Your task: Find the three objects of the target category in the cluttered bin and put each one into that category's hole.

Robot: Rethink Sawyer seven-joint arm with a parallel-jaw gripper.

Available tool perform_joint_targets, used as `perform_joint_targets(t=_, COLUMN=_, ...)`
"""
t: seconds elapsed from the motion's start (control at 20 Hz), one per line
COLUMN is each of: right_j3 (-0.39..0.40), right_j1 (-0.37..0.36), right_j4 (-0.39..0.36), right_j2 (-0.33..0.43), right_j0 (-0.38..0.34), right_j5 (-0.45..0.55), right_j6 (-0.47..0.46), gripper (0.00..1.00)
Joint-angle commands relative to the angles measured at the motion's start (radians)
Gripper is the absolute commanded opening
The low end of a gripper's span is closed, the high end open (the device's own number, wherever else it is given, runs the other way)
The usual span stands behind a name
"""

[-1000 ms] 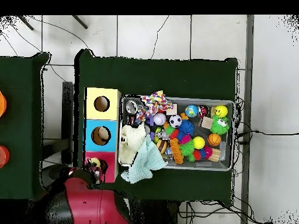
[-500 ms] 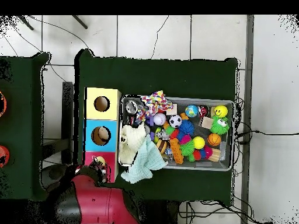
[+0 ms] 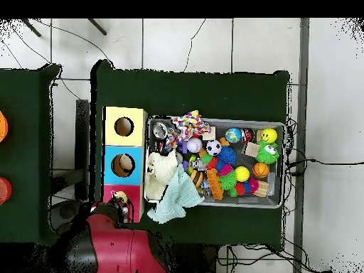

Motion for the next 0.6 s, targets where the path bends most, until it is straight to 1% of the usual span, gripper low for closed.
perform_joint_targets(t=0.05, right_j3=0.018, right_j1=0.052, right_j4=-0.024, right_j2=0.045, right_j0=0.002, right_j5=-0.037, right_j6=0.166, gripper=0.00)
perform_joint_targets(t=0.2, right_j3=0.021, right_j1=0.073, right_j4=-0.025, right_j2=0.049, right_j0=0.001, right_j5=-0.065, right_j6=0.169, gripper=0.00)
perform_joint_targets(t=0.6, right_j3=0.034, right_j1=0.097, right_j4=-0.026, right_j2=0.062, right_j0=-0.012, right_j5=-0.110, right_j6=0.165, gripper=0.00)
